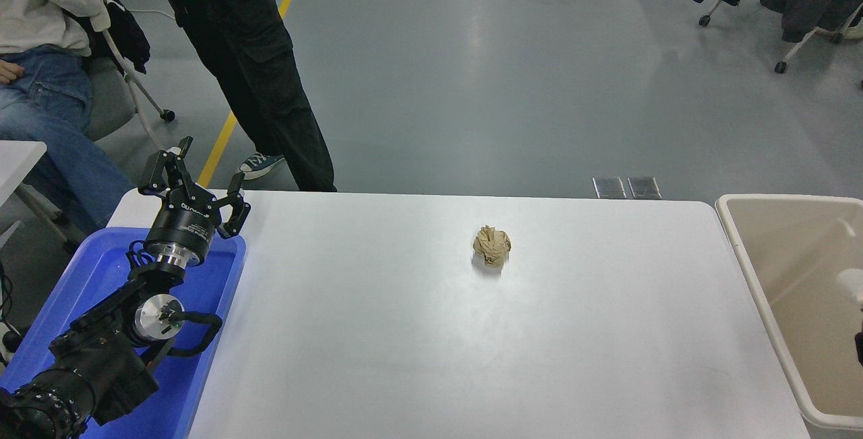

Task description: Dispose of the paper cup in the dustbin

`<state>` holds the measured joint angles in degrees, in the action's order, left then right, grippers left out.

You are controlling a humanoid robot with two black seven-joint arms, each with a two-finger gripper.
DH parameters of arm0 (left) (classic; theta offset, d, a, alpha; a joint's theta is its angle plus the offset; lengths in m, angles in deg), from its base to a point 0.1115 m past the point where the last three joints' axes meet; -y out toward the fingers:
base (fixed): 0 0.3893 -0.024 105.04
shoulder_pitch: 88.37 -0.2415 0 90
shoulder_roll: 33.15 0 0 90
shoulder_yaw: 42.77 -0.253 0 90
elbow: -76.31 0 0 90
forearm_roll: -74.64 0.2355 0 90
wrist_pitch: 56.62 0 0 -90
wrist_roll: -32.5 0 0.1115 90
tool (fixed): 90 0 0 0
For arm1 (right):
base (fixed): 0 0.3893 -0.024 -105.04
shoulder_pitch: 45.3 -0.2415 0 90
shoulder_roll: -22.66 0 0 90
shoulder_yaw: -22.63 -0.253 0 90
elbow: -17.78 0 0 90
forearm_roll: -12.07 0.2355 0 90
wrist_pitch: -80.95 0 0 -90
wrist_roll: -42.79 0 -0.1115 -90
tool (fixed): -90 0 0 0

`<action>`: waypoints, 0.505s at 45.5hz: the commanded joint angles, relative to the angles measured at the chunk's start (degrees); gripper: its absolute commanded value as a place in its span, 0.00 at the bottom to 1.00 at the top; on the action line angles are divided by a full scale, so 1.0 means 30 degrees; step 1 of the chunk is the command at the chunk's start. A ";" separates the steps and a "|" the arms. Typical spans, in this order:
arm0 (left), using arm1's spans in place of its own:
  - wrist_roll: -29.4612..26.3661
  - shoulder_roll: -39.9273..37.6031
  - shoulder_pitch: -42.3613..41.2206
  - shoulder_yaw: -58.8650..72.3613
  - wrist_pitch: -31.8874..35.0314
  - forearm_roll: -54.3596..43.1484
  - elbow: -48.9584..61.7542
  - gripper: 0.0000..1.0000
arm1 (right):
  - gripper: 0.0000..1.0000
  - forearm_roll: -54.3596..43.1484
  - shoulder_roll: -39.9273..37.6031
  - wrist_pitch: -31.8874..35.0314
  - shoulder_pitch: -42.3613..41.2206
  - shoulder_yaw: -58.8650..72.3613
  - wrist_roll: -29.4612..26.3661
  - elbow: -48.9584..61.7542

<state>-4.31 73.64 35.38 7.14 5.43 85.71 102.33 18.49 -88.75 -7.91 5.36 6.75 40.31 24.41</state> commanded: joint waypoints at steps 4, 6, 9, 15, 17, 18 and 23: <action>-0.0007 0.0000 0.0000 0.0031 0.0000 -0.0001 -0.0002 1.00 | 0.00 0.0173 0.0544 -0.0617 0.0485 -0.1034 -0.0258 -0.0070; -0.0007 0.0000 0.0000 0.0031 0.0000 -0.0001 -0.0002 1.00 | 0.00 0.0202 0.0544 -0.0646 0.0661 -0.1121 -0.0258 -0.0070; -0.0007 0.0000 0.0000 0.0031 0.0000 -0.0001 -0.0002 1.00 | 0.00 0.0202 0.0544 -0.0676 0.0779 -0.1355 -0.0258 -0.0099; -0.0007 0.0000 0.0000 0.0031 0.0000 -0.0001 -0.0002 1.00 | 0.00 0.0202 0.0573 -0.0676 0.1218 -0.1708 -0.0229 -0.0099; -0.0007 0.0000 0.0000 0.0031 0.0000 -0.0001 -0.0002 1.00 | 0.00 0.0202 0.0690 -0.0676 0.1306 -0.1708 -0.0229 -0.0099; -0.0007 0.0000 0.0000 0.0031 0.0000 -0.0001 -0.0002 1.00 | 0.00 0.0202 0.0720 -0.0676 0.1364 -0.1737 -0.0258 -0.0099; -0.0007 0.0000 0.0000 0.0031 0.0000 -0.0001 -0.0002 1.00 | 0.00 0.0202 0.0866 -0.0705 0.1540 -0.1766 -0.0229 -0.0099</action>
<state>-4.34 73.64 35.38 7.23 5.43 85.71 102.32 19.04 -87.03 -9.71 8.45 2.45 39.64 24.14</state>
